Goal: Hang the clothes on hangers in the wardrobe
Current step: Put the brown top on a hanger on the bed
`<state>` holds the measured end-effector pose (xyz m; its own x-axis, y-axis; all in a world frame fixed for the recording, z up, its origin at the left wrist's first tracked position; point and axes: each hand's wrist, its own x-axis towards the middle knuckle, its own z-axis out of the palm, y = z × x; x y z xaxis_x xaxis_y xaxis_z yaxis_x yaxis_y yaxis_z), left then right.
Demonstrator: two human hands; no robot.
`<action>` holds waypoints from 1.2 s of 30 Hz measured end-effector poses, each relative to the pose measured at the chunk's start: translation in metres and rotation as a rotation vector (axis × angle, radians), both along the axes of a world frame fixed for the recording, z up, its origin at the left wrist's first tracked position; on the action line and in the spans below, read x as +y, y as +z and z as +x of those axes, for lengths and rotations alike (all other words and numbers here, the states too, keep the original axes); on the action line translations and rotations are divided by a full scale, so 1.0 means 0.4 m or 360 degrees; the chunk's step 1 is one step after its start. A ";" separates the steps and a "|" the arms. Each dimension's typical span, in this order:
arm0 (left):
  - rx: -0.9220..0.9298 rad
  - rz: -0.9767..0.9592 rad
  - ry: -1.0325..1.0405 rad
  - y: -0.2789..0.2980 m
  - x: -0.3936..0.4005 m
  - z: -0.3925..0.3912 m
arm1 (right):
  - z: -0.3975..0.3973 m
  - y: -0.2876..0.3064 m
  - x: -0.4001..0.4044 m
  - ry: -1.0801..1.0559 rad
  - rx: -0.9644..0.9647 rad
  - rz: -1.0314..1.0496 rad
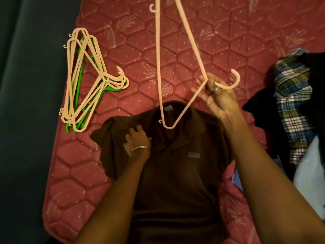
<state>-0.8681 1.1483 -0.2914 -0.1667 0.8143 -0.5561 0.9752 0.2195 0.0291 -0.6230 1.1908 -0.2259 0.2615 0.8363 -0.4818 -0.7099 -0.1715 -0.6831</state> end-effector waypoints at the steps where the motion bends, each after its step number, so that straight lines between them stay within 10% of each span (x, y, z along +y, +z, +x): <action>1: -0.0026 0.0124 0.0024 -0.015 0.005 -0.006 | 0.002 -0.019 0.009 0.0041 0.0010 0.0038; 11: -0.1579 0.0466 0.1333 0.145 0.175 -0.078 | -0.025 -0.091 0.056 0.0584 -0.0063 0.0178; 25: -0.1517 0.0426 0.1456 0.148 0.215 -0.095 | 0.094 0.001 -0.044 0.1185 -0.0743 -0.0258; 32: -0.1152 0.0499 0.0273 0.170 0.209 -0.056 | 0.046 -0.005 -0.103 0.1422 -0.1146 -0.0239; 36: -0.1182 0.0264 -0.0123 0.174 0.171 -0.020 | -0.010 -0.002 -0.059 0.0980 -0.1098 -0.0248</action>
